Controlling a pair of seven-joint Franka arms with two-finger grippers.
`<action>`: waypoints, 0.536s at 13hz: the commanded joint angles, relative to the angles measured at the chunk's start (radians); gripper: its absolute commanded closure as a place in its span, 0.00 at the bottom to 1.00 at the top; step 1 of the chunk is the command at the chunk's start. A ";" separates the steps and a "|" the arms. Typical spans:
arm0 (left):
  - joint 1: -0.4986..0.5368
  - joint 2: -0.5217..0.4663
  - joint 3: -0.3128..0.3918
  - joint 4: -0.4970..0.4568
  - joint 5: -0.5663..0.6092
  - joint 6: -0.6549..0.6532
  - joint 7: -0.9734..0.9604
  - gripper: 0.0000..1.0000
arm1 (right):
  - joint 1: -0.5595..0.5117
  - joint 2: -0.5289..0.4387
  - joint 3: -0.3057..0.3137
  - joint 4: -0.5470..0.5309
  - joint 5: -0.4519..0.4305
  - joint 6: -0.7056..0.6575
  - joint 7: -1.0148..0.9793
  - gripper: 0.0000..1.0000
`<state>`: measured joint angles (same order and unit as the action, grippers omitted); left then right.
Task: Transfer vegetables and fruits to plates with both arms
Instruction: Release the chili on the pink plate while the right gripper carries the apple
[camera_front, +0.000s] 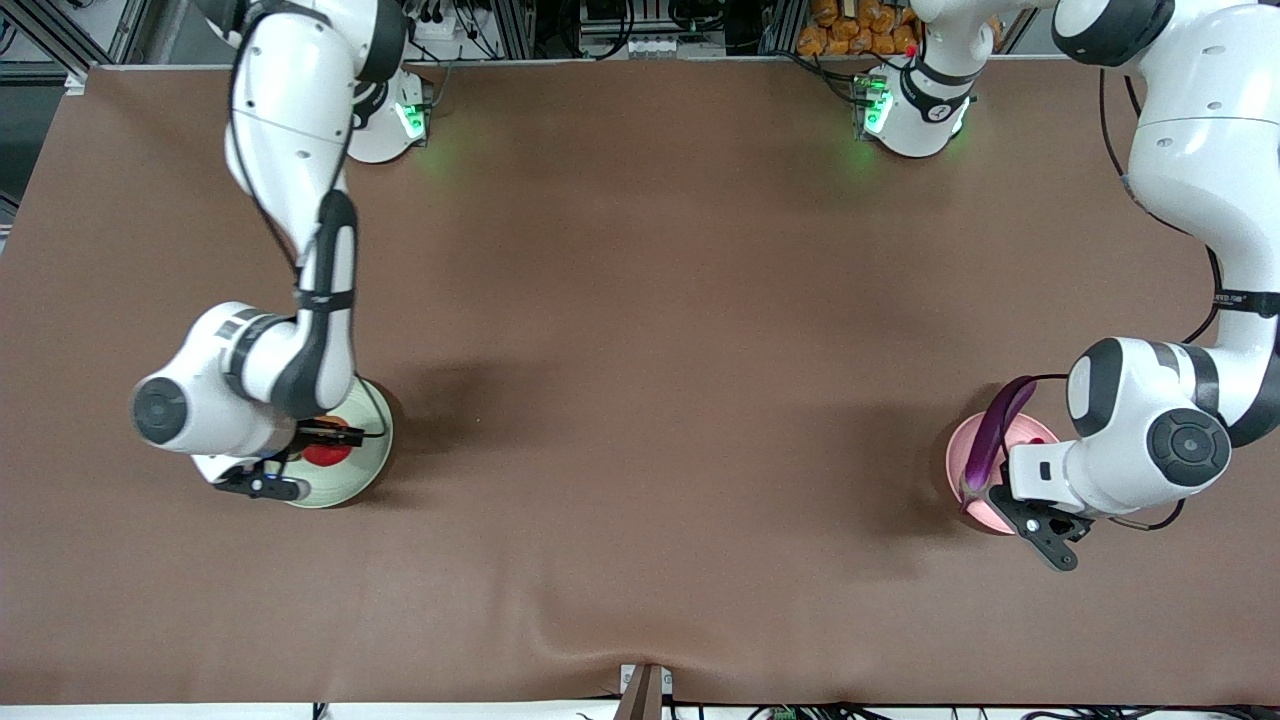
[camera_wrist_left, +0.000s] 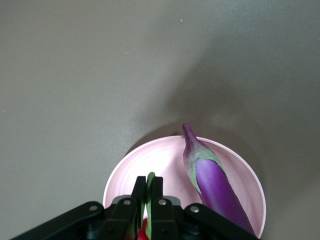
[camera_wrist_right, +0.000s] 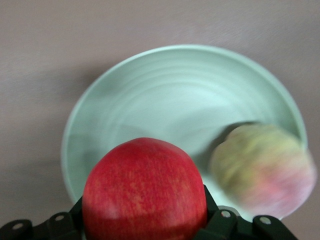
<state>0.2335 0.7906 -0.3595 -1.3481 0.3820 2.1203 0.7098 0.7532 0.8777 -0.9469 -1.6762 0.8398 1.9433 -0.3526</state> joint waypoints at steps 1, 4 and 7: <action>-0.008 0.012 0.004 0.026 0.020 -0.008 -0.003 0.04 | -0.098 -0.029 0.049 -0.008 0.065 -0.033 -0.123 0.00; -0.006 0.001 0.004 0.026 0.015 -0.010 -0.001 0.00 | -0.104 -0.037 0.037 0.004 0.062 -0.085 -0.124 0.00; -0.006 -0.054 -0.006 0.027 -0.038 -0.060 -0.044 0.00 | -0.091 -0.040 -0.036 0.044 0.062 -0.183 -0.124 0.00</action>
<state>0.2332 0.7853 -0.3636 -1.3254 0.3751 2.1167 0.6972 0.6568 0.8667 -0.9429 -1.6479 0.8833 1.8238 -0.4619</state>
